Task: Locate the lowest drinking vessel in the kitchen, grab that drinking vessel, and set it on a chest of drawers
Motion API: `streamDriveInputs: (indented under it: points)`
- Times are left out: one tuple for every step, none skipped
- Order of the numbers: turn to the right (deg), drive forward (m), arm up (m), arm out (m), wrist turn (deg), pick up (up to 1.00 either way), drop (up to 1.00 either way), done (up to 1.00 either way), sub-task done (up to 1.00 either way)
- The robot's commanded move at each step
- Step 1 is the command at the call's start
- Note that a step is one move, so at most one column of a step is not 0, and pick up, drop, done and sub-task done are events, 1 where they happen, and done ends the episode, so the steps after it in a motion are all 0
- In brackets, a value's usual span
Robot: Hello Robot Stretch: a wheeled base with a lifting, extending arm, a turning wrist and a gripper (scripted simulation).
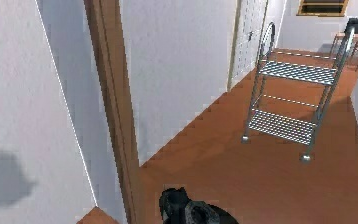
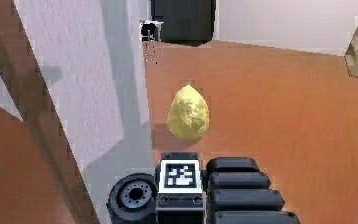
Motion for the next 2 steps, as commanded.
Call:
streamDriveInputs:
  points:
    - [0.0,0.10,0.00,0.00,0.0,0.00,0.00,0.00,0.00]
    - [12.0,0.00,0.00,0.00,0.0,0.00,0.00,0.00,0.00]
